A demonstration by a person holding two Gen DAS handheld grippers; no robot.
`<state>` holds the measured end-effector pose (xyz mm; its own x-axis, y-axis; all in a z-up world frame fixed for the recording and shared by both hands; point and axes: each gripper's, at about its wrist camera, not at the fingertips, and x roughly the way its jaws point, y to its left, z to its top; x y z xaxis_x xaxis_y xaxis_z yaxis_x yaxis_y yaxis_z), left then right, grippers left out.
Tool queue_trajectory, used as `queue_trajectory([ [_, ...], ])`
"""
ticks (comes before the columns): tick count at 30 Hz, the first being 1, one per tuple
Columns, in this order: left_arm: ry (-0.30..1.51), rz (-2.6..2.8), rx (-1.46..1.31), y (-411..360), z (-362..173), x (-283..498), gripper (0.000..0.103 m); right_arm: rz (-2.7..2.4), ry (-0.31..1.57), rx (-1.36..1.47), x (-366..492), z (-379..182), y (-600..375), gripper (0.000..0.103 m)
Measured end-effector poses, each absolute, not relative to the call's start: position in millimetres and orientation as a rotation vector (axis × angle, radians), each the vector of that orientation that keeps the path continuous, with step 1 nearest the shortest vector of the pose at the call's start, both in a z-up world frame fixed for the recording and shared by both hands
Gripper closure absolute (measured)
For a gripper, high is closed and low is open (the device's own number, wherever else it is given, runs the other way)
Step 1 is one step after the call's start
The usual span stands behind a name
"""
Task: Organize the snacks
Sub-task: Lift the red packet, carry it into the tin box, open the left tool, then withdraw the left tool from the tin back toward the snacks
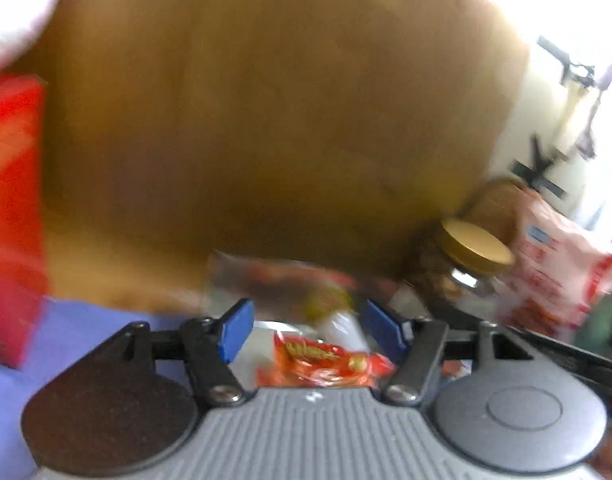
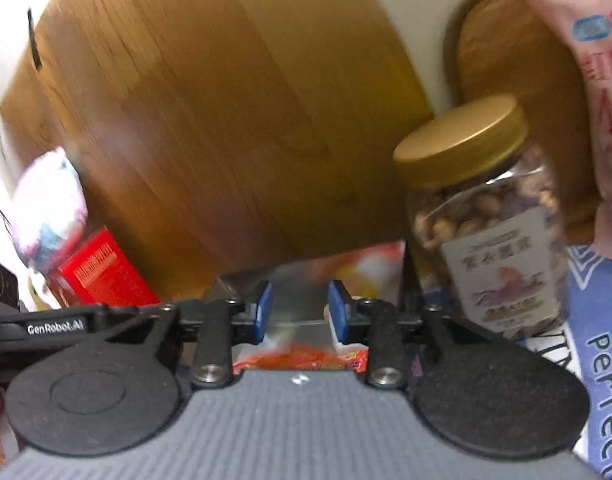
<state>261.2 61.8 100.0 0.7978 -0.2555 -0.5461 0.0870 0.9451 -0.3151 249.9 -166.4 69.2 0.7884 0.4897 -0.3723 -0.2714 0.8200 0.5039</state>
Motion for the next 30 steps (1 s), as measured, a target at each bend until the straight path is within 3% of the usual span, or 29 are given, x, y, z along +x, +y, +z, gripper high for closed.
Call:
queue_trajectory([
  [3,0.634,-0.065,-0.251,68,93,265,0.035,0.375,0.507,0.460,238,64,-176,0.068],
  [9,0.786,-0.063,-0.285,61,56,277,0.035,0.392,0.531,0.539,227,52,-181,0.069],
  [18,0.744,-0.061,-0.216,55,61,261,0.035,0.262,0.476,0.554,212,44,-200,0.063],
  [21,0.743,-0.042,-0.187,51,62,260,0.035,0.287,0.558,0.571,227,34,-203,0.062],
  [23,0.742,-0.040,-0.181,51,62,260,0.035,0.311,0.594,0.611,236,28,-201,0.054],
  [30,0.742,-0.034,-0.144,45,64,244,0.035,0.313,0.626,0.574,232,36,-190,0.054],
])
